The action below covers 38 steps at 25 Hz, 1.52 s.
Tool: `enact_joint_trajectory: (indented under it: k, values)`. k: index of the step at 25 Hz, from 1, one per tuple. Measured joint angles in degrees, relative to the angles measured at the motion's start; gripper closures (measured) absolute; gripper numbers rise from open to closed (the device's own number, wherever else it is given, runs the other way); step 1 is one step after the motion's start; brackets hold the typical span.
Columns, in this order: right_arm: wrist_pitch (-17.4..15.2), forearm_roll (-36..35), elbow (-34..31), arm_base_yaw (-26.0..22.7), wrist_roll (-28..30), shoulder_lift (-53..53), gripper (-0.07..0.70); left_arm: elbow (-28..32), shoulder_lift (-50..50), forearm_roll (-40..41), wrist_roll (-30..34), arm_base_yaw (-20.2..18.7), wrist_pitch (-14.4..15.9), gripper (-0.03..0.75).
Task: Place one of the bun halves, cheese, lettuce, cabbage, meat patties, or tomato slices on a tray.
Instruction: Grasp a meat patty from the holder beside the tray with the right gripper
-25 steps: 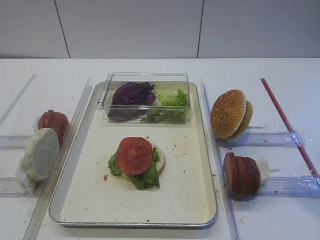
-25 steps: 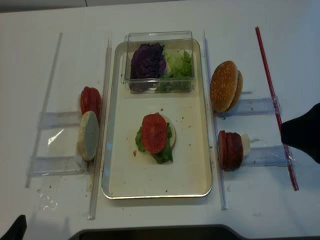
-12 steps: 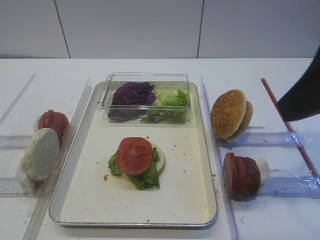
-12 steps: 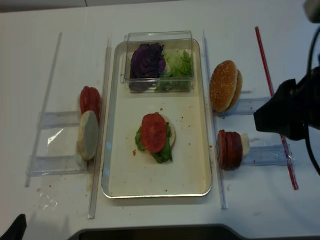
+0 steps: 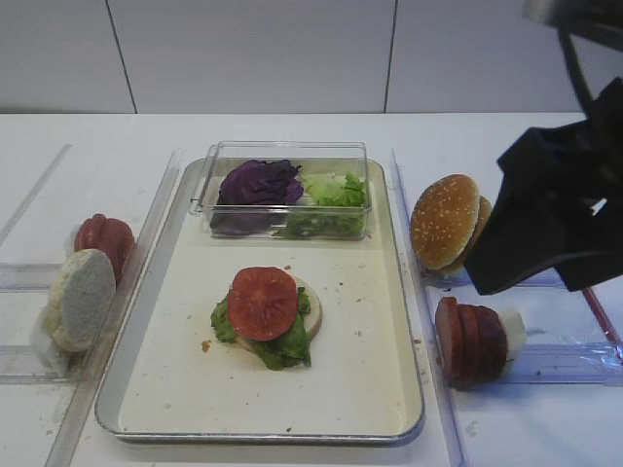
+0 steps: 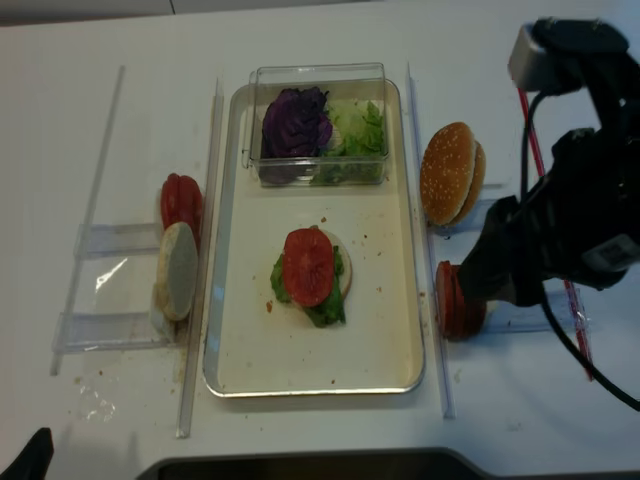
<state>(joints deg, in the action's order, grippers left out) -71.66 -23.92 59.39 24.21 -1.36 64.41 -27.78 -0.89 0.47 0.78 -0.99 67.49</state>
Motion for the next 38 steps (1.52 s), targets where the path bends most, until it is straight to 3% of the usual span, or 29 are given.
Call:
enact_joint_trajectory:
  k: [6, 12, 22, 31, 38]
  values:
    - [0.2, 0.2, 0.0, 1.1, -6.7, 3.1, 0.115, 0.0, 0.0, 0.6, -1.2, 0.0, 0.0, 0.223]
    - [0.5, 0.2, 0.0, 1.3, -9.3, 5.3, 0.156, 0.0, 0.0, 0.7, -1.9, 0.0, 0.0, 0.223]
    - [0.8, 2.4, 0.7, 1.4, -10.1, 10.7, 0.220, 0.0, 0.0, 1.0, -2.5, 0.0, 0.0, 0.223]
    - [0.9, 7.3, 5.9, 5.5, -10.5, 16.3, 0.226, 0.0, 0.0, 1.9, -3.3, 0.0, 0.0, 0.223]
    - [1.1, 11.3, 6.9, 5.7, -12.6, 20.1, 0.226, 0.0, 0.0, 2.0, -3.3, 0.0, 0.0, 0.223]
